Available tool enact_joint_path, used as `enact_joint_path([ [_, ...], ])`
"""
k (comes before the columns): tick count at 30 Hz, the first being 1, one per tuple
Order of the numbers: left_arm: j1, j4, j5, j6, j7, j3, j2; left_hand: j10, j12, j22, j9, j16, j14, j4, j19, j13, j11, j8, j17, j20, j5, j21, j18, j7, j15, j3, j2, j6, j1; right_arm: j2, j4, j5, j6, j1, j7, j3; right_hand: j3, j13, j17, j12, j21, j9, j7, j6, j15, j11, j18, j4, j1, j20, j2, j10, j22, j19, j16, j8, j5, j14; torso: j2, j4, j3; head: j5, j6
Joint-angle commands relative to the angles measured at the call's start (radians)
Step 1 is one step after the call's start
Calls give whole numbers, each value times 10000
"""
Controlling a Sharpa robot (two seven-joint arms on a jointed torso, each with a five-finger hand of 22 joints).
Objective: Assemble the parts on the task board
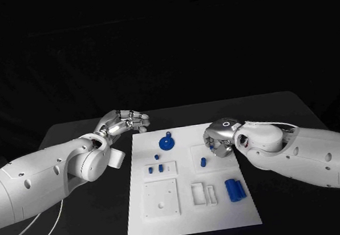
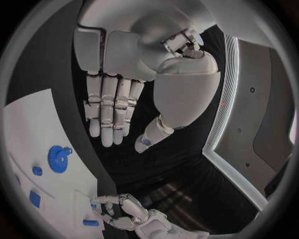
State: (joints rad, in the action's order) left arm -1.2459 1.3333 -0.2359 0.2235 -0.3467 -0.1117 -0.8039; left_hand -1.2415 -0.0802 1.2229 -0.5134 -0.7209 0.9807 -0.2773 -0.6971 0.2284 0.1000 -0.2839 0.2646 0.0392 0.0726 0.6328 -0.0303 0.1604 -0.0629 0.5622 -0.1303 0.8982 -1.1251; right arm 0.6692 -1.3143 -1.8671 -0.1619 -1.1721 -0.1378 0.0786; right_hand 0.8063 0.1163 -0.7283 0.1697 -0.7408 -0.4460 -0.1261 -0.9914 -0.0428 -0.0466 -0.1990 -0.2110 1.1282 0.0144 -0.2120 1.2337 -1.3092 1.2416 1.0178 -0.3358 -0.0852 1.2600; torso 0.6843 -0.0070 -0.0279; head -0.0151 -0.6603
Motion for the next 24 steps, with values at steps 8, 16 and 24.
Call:
enact_joint_path([
  [8, -23, 55, 71, -230, 57, 8, 21, 49, 65, 19, 6, 91, 17, -9, 10, -20, 31, -3, 39, -76, -34, -61, -5, -14, -59, -73, 58, -79, 67, -72, 46, -747, 519, 137, -325, 165, 141, 126, -181, -83, -189, 1, 59, -225, -139, -85, -628, -48, 145, 95, 46, 647, -197, 47, 183, -119, 67, 22, -2, -4, -3, 11, -31],
  [16, -23, 70, 71, -221, 95, 8, 27, 59, 72, 25, 7, 116, 23, -8, 9, -23, 36, 0, 60, -78, -47, -68, -9, -11, -60, -78, 58, -89, 68, -106, 67, -1034, 361, 154, -477, 197, 316, 286, -400, -92, -419, 6, 138, -438, -208, -13, -628, -106, 245, 152, 80, 863, -223, 105, 354, -197, 100, 48, -4, -4, -1, 39, -42],
  [24, -23, 72, 71, -190, 97, 8, 25, 62, 74, 29, 8, 131, 29, -7, 7, -24, 37, 0, 74, -79, -48, -73, -12, -11, -61, -77, 64, -93, 63, -95, -19, -1204, 60, 170, -570, 207, 501, 500, -676, -73, -751, -1, 230, -679, -308, 93, -628, -104, 299, 248, 47, 1144, -227, 208, 547, -285, 137, 133, -5, -3, -2, 63, -37],
])
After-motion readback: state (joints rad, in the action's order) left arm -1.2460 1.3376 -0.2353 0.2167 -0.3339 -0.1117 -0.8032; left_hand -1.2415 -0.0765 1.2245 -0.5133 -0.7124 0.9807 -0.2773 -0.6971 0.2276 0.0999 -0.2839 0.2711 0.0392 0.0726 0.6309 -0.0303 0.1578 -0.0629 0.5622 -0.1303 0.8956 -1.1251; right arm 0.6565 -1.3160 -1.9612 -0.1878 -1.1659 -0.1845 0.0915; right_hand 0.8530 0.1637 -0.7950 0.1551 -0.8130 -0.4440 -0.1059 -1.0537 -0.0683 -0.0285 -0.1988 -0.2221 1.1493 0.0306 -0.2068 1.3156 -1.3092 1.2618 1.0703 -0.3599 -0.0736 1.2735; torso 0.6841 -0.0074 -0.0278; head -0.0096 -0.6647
